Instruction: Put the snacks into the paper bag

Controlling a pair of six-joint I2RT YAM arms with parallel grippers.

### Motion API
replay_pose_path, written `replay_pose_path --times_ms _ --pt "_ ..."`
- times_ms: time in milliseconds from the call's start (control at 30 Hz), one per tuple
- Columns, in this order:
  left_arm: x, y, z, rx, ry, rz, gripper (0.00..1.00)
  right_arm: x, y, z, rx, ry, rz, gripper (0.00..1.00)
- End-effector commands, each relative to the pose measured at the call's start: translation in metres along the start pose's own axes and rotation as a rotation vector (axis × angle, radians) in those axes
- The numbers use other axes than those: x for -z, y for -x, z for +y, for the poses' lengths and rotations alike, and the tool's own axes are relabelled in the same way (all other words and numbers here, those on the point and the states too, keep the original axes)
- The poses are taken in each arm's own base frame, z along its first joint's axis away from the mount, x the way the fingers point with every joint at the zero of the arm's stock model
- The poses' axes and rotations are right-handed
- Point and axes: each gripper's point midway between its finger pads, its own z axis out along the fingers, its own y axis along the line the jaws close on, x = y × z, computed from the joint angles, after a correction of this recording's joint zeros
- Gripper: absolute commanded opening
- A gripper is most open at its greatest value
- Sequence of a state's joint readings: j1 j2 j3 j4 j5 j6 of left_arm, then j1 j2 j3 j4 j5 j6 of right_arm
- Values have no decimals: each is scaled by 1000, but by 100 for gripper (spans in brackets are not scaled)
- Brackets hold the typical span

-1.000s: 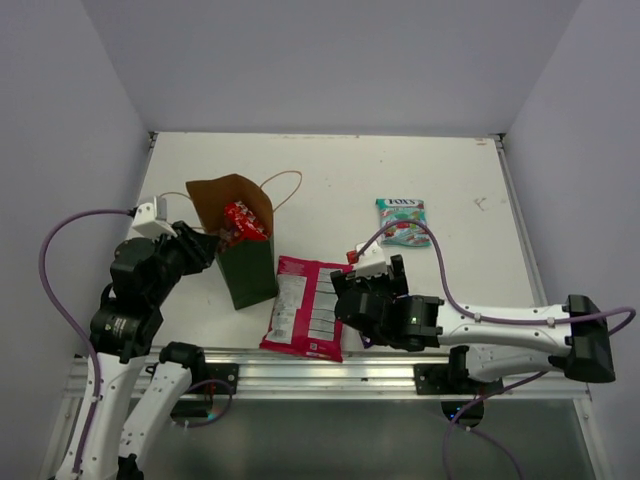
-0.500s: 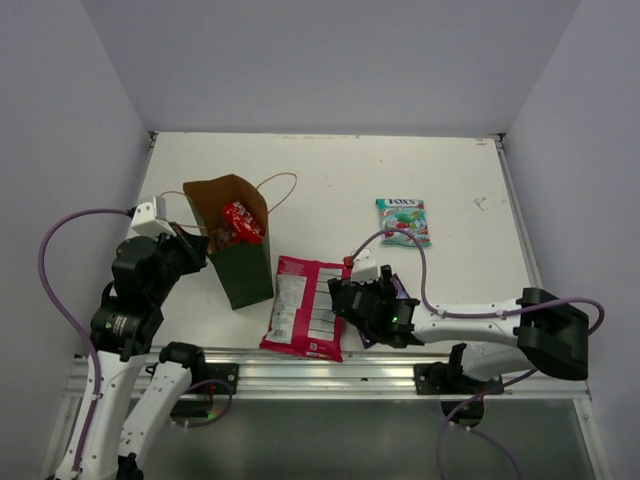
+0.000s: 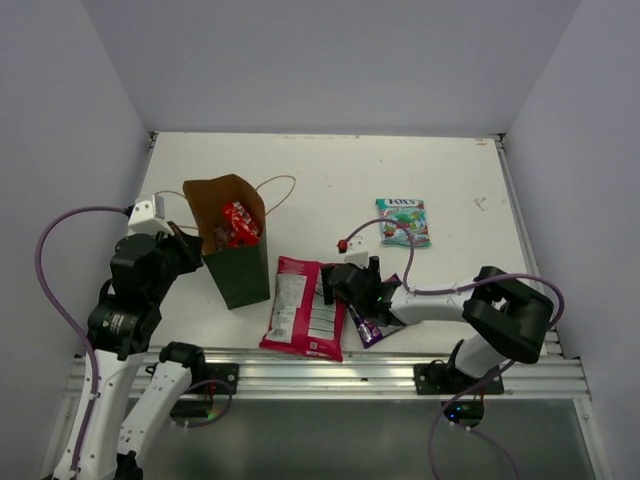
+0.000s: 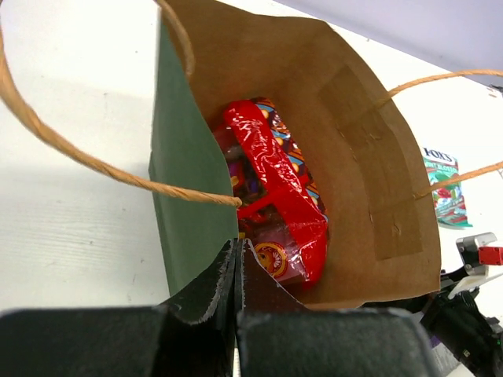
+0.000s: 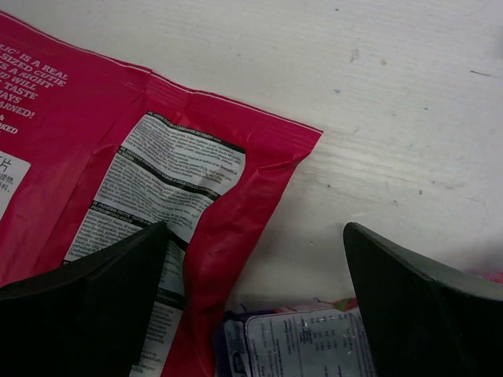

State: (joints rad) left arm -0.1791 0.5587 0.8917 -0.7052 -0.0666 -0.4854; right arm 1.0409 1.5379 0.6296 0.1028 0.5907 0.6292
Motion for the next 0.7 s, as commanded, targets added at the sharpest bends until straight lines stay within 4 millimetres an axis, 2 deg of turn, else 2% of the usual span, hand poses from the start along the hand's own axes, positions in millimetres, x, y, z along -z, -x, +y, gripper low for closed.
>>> replay_pose_path --times_ms 0,367,500,533,567,600,633,667 --pt "10 12 11 -48 69 -20 0 -2 13 36 -57 124 -2 98" --pt "1 -4 13 -66 60 34 0 5 12 72 -101 291 47 96" --pt "1 -4 13 -70 62 34 0 -3 0 77 -80 297 87 91" --pt "2 -3 13 -69 63 32 0 -4 -4 79 -77 305 100 77" --pt "2 -4 14 -72 63 33 0 -6 -6 81 -74 307 108 50" --pt "3 -4 14 -72 63 32 0 -6 -5 82 -76 310 104 50" --pt "3 -4 14 -74 65 33 0 -7 -6 79 -70 296 110 20" --pt "4 -4 14 -73 64 32 0 -7 -2 78 -67 286 100 9"
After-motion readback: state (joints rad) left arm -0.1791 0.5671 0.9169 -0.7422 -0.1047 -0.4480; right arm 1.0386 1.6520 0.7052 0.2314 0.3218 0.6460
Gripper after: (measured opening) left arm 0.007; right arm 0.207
